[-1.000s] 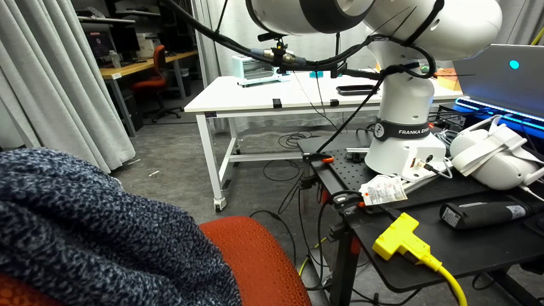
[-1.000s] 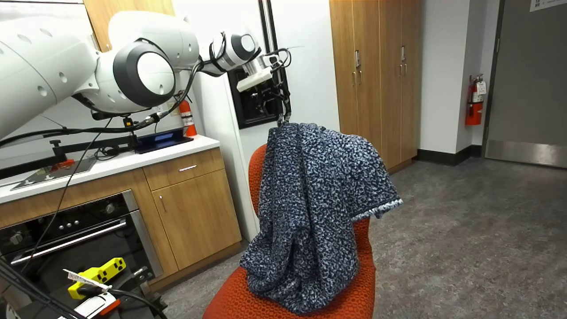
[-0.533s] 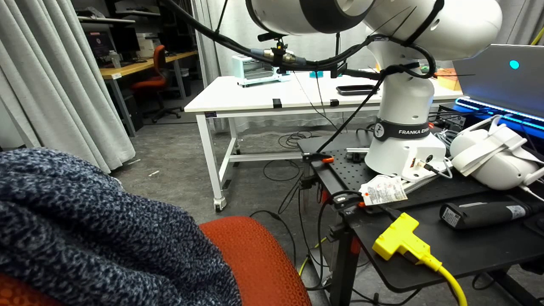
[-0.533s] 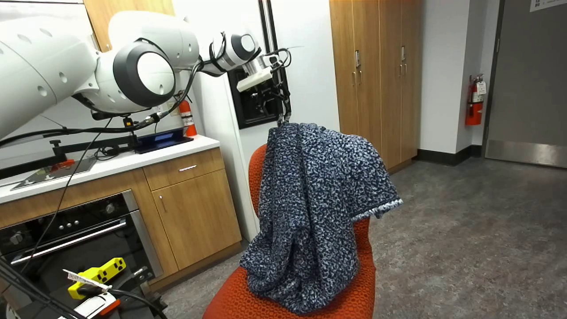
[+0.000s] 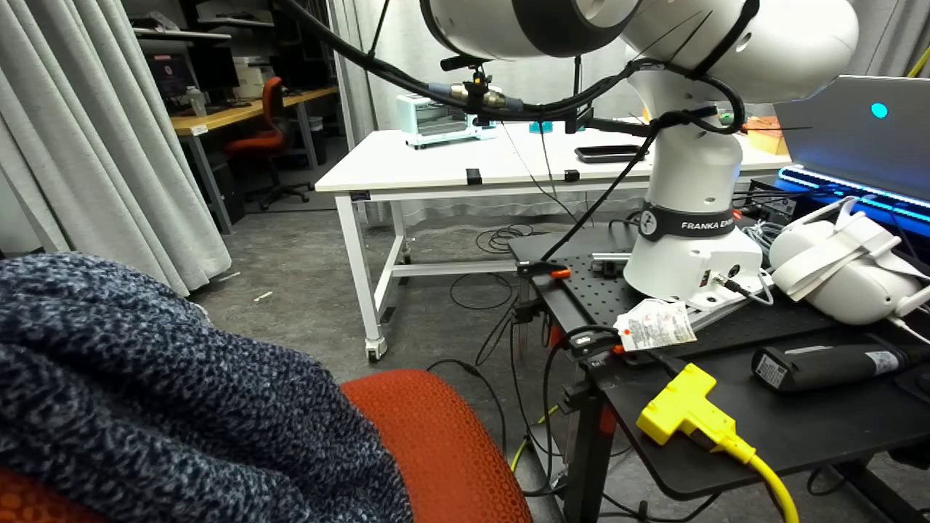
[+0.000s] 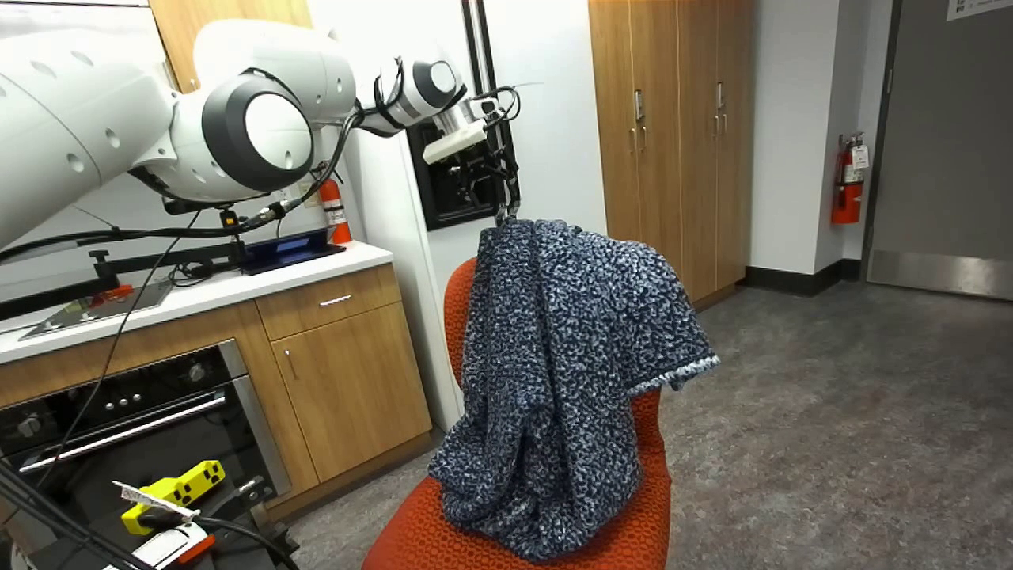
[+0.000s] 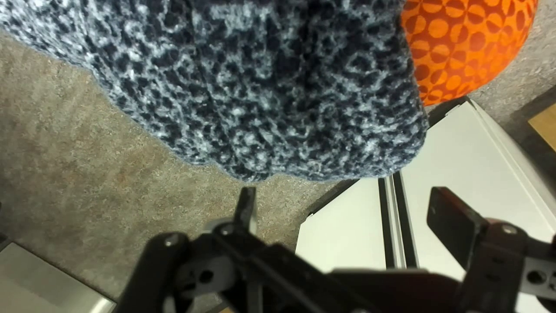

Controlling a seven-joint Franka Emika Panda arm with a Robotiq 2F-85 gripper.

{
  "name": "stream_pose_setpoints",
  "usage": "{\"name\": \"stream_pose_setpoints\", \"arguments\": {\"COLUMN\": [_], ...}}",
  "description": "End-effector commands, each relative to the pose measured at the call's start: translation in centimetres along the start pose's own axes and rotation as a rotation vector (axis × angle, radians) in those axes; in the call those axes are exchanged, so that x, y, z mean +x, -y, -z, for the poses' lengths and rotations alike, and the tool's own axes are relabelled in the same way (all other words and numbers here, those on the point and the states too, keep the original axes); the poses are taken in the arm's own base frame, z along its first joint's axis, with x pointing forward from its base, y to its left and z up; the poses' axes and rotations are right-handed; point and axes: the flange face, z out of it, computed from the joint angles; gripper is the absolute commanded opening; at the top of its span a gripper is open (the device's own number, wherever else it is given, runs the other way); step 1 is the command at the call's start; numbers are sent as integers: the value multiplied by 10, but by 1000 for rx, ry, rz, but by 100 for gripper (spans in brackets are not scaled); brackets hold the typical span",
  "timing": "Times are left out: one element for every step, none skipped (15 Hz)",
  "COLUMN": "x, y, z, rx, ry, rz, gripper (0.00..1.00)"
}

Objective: Hang the fleece on the backrest of the chair

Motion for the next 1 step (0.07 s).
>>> {"name": "stream_pose_setpoints", "arguments": {"x": [0], "y": [0], "z": [1], "rx": [0], "ry": [0], "rz": [0], "gripper": [100]}}
